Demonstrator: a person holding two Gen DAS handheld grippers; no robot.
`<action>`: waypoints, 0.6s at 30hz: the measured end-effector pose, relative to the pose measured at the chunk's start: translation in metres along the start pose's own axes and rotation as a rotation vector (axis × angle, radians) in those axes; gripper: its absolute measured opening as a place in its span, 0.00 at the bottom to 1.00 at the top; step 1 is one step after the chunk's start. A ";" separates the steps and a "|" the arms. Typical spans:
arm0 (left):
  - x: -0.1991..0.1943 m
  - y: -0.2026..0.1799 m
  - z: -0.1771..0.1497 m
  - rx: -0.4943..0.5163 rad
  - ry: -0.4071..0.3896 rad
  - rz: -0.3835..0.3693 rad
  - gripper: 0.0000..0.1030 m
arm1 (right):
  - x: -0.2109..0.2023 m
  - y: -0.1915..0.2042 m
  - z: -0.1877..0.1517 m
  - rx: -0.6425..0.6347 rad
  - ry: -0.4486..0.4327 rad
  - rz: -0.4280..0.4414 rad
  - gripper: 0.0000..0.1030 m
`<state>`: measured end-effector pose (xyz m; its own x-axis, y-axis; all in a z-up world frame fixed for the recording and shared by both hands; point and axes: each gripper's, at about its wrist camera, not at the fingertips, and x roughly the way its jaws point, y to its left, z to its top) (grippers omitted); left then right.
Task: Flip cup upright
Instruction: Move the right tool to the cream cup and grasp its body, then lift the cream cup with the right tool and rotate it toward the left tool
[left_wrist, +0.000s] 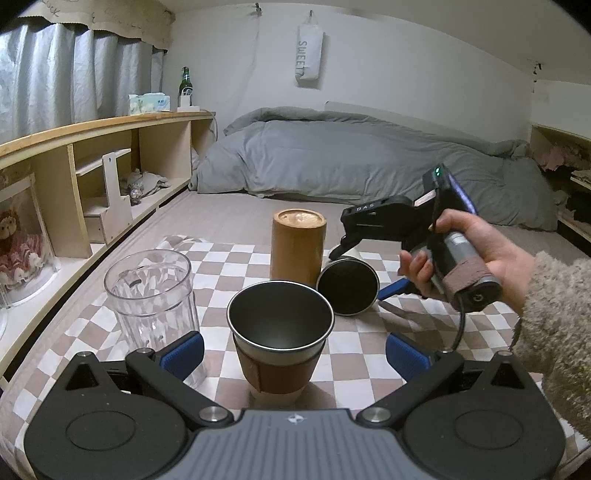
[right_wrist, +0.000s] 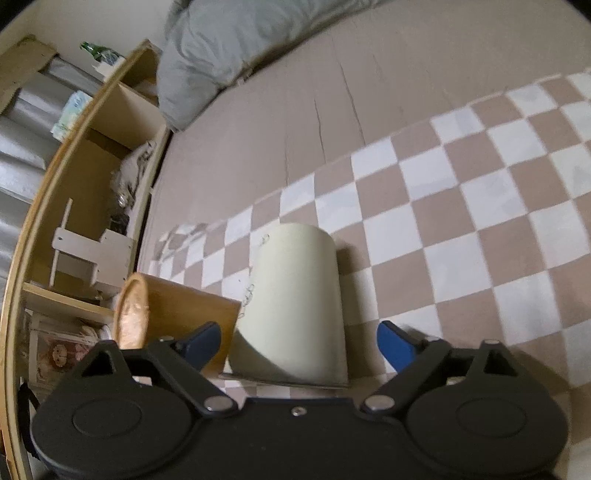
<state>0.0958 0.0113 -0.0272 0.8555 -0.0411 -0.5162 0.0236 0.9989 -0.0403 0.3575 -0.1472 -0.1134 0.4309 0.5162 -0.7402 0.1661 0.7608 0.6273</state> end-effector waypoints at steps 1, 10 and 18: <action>-0.001 0.000 0.000 -0.001 -0.002 0.000 1.00 | 0.004 -0.001 0.001 0.012 0.010 0.007 0.88; -0.013 -0.003 0.000 -0.001 -0.024 0.001 1.00 | 0.014 -0.009 -0.004 0.087 0.042 0.100 0.74; -0.019 -0.015 -0.001 -0.002 -0.041 -0.030 1.00 | -0.034 -0.023 -0.026 0.055 0.021 0.077 0.73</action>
<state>0.0786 -0.0030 -0.0173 0.8748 -0.0701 -0.4794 0.0488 0.9972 -0.0568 0.3161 -0.1726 -0.1086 0.4253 0.5812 -0.6938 0.1817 0.6962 0.6945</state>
